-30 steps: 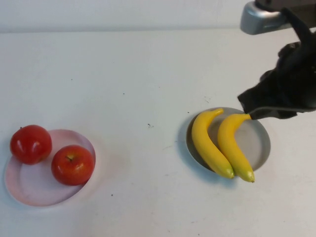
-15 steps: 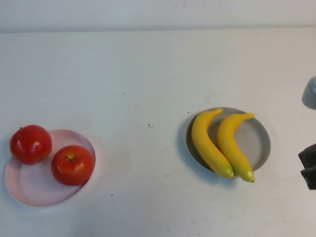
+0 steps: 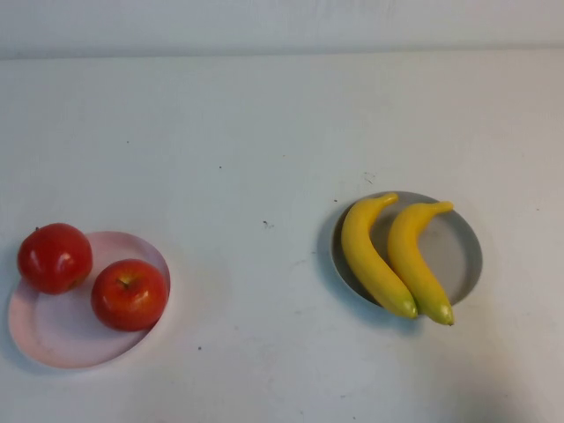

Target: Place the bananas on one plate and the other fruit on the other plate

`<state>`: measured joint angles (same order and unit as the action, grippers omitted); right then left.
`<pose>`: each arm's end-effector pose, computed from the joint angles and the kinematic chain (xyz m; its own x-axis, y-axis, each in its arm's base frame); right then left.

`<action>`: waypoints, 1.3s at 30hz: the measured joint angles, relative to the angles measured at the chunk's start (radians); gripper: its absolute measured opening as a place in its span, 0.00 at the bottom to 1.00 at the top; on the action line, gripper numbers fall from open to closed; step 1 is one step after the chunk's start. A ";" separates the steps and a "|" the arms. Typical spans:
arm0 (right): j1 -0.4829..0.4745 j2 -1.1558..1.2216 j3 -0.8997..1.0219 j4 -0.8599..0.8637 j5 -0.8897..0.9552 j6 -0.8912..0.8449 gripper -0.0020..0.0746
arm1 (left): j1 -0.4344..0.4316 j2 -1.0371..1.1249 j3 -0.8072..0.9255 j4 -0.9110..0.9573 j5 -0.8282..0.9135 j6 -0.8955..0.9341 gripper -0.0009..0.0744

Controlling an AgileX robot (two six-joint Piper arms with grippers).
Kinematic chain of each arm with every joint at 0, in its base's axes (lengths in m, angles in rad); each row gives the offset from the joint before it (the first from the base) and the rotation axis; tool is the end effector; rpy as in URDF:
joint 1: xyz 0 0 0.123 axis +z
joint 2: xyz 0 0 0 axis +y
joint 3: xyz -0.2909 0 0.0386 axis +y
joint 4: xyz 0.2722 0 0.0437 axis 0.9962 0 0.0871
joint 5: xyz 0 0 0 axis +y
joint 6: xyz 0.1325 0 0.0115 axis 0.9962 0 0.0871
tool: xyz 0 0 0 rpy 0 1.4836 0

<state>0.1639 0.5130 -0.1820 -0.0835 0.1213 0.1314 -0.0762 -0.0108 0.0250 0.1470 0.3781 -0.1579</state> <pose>0.1594 0.0250 0.2048 -0.3589 -0.0102 -0.9333 -0.1366 0.9897 0.0417 0.1085 -0.0011 0.1588 -0.2964 0.0015 -0.9550 0.0183 0.9998 -0.0041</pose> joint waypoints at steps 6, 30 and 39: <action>-0.110 -0.250 0.194 0.014 -0.127 0.000 0.01 | 0.000 0.000 0.000 0.000 0.000 0.000 0.02; -0.115 -0.521 0.207 0.008 0.229 0.000 0.01 | 0.000 -0.001 0.000 0.000 0.000 0.000 0.02; -0.115 -0.521 0.207 0.008 0.229 0.000 0.01 | 0.000 -0.001 0.000 0.000 0.000 0.000 0.02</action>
<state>0.0492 -0.0079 0.0251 -0.0756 0.3499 0.1314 -0.0762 -0.0114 0.0250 0.1470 0.3781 -0.1579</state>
